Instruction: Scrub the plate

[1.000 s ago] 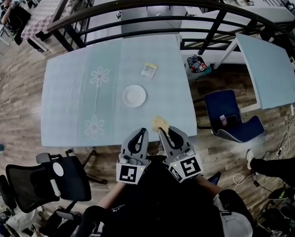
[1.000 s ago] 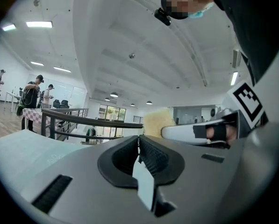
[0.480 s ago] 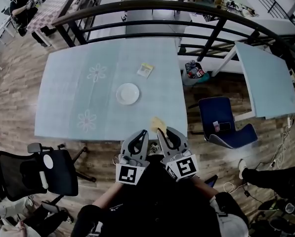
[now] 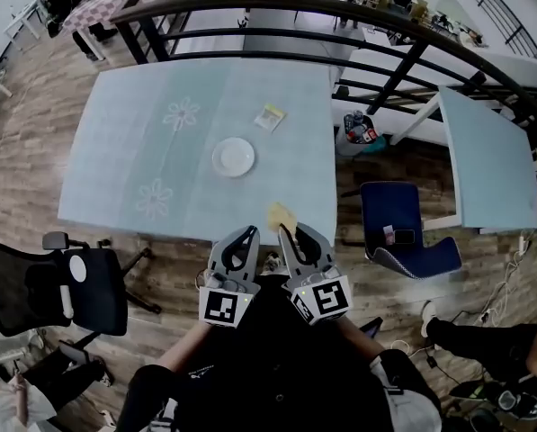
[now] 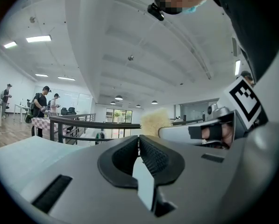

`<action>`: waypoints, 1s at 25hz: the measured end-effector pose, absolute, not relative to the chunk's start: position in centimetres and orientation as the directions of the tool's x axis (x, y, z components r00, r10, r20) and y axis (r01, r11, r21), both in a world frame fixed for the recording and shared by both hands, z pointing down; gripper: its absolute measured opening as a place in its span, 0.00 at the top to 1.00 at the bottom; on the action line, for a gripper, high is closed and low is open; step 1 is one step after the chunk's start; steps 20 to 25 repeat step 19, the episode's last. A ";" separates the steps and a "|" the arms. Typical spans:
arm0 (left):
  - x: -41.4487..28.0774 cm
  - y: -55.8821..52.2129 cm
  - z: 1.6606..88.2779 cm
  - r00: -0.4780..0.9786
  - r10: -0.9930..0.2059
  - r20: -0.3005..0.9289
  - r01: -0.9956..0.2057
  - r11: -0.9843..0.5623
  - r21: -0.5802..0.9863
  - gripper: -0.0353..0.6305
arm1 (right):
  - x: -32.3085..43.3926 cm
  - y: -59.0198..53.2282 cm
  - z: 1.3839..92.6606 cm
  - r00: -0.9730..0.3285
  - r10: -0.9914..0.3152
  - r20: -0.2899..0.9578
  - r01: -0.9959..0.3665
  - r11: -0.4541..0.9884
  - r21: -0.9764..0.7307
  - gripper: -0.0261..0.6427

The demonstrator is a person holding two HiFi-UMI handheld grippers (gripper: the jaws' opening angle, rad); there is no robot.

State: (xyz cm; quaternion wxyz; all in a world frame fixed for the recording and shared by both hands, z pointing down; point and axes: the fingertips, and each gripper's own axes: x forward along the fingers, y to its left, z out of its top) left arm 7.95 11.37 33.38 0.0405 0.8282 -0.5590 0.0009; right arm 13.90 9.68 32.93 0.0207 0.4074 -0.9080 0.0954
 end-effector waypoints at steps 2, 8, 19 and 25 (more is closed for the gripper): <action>8.2 11.4 33.4 0.375 -0.926 0.045 -0.926 -0.372 0.064 0.91 | 14.2 9.7 33.0 -0.666 -0.736 0.118 -0.744 0.647 -0.164 0.88; 8.7 11.3 33.5 0.370 -0.928 0.047 -0.927 -0.366 0.080 0.91 | 14.7 9.6 33.3 -0.666 -0.735 0.129 -0.745 0.648 -0.158 0.88; 8.6 12.0 33.9 0.366 -0.930 0.044 -0.929 -0.362 0.075 0.91 | 14.3 10.2 34.7 -0.683 -0.711 0.165 -0.730 0.666 -0.155 0.88; 8.6 12.0 33.9 0.366 -0.930 0.044 -0.929 -0.362 0.075 0.91 | 14.3 10.2 34.7 -0.683 -0.711 0.165 -0.730 0.666 -0.155 0.88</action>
